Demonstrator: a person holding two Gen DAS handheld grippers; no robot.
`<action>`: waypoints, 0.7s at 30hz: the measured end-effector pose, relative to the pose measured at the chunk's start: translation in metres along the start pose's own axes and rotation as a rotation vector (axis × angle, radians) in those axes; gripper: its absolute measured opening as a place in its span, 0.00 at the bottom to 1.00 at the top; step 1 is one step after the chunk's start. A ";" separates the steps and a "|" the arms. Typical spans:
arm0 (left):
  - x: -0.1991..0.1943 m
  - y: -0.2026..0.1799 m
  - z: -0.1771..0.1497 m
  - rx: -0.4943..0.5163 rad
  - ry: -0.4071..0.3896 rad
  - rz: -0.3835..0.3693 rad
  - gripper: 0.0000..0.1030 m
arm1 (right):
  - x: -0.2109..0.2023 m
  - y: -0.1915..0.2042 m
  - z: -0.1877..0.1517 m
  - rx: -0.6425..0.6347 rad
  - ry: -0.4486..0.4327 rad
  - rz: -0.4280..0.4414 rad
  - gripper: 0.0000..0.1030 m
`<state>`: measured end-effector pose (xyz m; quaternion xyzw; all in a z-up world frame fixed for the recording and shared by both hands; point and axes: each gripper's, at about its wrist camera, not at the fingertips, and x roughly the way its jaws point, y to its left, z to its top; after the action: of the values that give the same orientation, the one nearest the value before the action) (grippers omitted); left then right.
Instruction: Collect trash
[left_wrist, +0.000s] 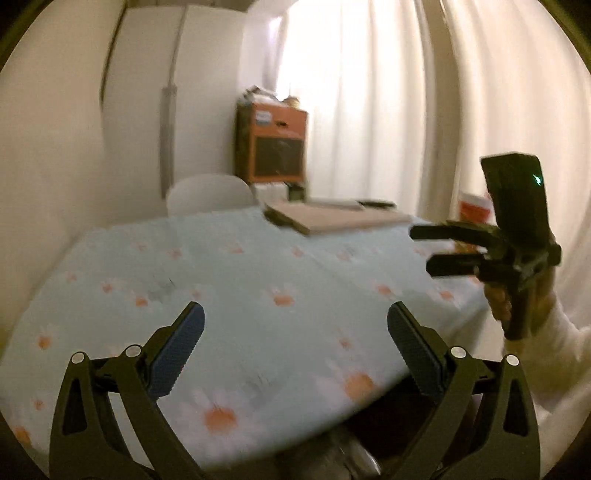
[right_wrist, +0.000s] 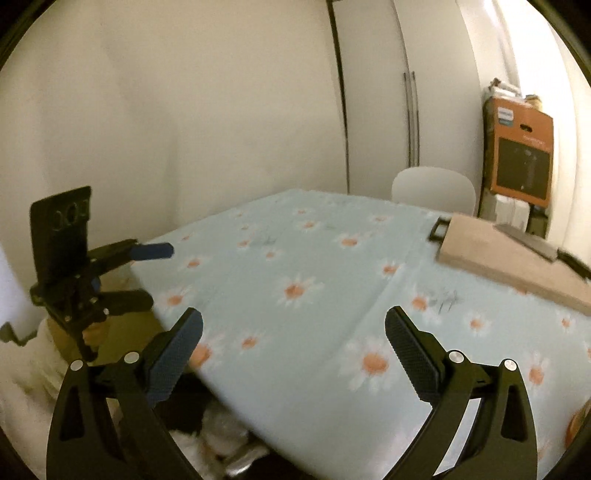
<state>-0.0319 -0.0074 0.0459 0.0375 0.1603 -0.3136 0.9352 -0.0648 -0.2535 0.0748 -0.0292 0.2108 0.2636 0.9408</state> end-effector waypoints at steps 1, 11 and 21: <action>0.005 0.003 0.007 -0.004 -0.006 0.014 0.94 | 0.006 -0.005 0.006 -0.010 -0.004 0.006 0.92; 0.048 0.014 0.055 0.058 -0.049 0.177 0.94 | 0.058 -0.062 0.054 0.102 -0.068 -0.067 0.92; 0.089 0.049 0.082 0.036 -0.030 0.262 0.94 | 0.099 -0.096 0.078 0.070 -0.089 -0.143 0.92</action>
<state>0.0867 -0.0328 0.0929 0.0700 0.1343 -0.1920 0.9697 0.0897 -0.2753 0.0995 0.0006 0.1753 0.1891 0.9662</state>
